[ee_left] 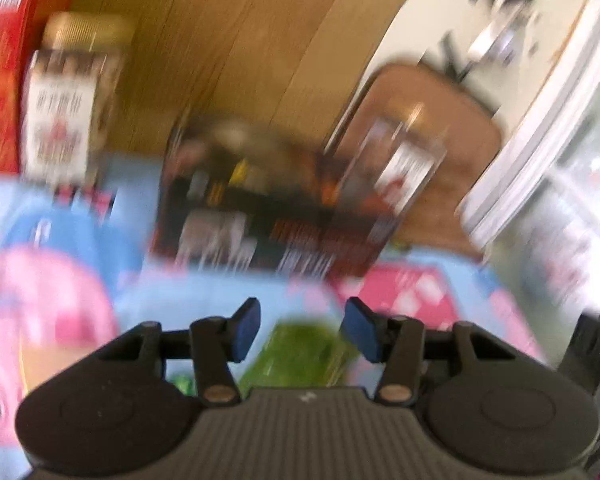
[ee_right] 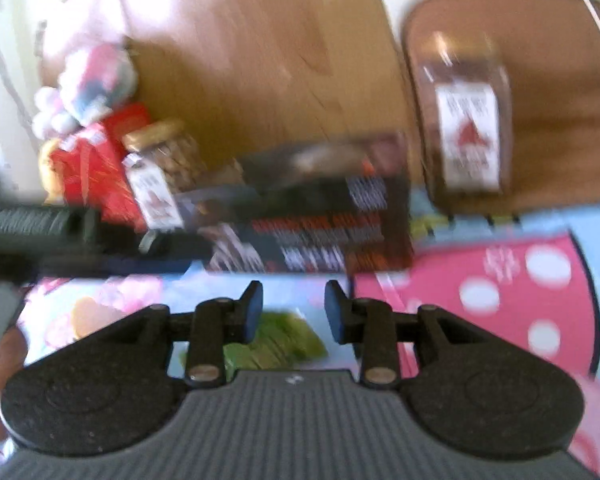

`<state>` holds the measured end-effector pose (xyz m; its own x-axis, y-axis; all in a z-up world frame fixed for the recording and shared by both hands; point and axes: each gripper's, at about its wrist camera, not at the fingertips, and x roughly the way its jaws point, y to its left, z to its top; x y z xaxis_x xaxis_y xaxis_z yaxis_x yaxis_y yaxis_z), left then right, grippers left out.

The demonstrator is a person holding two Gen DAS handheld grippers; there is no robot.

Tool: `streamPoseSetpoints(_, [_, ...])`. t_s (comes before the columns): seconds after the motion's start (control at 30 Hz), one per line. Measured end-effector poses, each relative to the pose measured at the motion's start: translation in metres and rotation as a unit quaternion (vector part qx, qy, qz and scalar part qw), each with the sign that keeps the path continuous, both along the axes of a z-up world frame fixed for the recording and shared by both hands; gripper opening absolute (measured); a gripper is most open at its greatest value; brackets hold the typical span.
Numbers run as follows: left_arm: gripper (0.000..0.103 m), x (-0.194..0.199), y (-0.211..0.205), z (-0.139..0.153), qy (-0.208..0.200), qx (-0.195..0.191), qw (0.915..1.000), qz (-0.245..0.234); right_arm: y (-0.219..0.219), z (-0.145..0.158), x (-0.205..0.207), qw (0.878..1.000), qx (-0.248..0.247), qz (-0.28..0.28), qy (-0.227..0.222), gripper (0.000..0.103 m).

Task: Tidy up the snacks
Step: 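Grasp the green snack packet with the left gripper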

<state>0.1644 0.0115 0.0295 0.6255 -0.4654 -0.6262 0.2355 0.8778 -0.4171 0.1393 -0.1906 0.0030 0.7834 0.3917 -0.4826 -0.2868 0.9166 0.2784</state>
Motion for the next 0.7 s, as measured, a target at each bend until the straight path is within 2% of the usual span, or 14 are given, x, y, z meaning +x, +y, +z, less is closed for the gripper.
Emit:
streamPoseSetpoints(0.07, [0.048,0.004,-0.004,-0.017,0.048,0.013,0.9987,-0.004,-0.001,-0.008,0.003,0.999,0.020,0.013,0.033,0.039])
streamPoseSetpoints(0.13, [0.046,0.000,-0.004,-0.018,0.047,0.008,0.9989,-0.003,-0.006,-0.013,0.002,0.998,0.042,0.010,0.054,0.034])
streamPoseSetpoints(0.2, [0.046,-0.001,-0.006,-0.018,0.067,-0.026,0.9972,-0.023,-0.016,-0.011,-0.004,0.995,0.075,0.001,0.068,0.024])
streamPoseSetpoints(0.33, [0.046,-0.016,-0.033,-0.015,0.063,-0.018,0.9967,-0.049,-0.034,-0.009,-0.030,0.993,0.098,-0.018,0.067,0.025])
streamPoseSetpoints(0.47, [0.046,-0.045,-0.074,-0.016,0.056,-0.018,0.9935,-0.098,-0.064,-0.015,-0.064,0.993,0.088,-0.055,0.055,0.027])
streamPoseSetpoints(0.6, [0.047,-0.064,-0.105,-0.014,0.057,-0.026,0.9858,-0.156,-0.104,-0.021,-0.104,0.987,0.120,-0.088,0.053,0.028])
streamPoseSetpoints(0.7, [0.047,-0.069,-0.116,-0.015,0.069,-0.043,0.9809,-0.176,-0.129,-0.027,-0.135,0.982,0.155,-0.088,0.059,0.028])
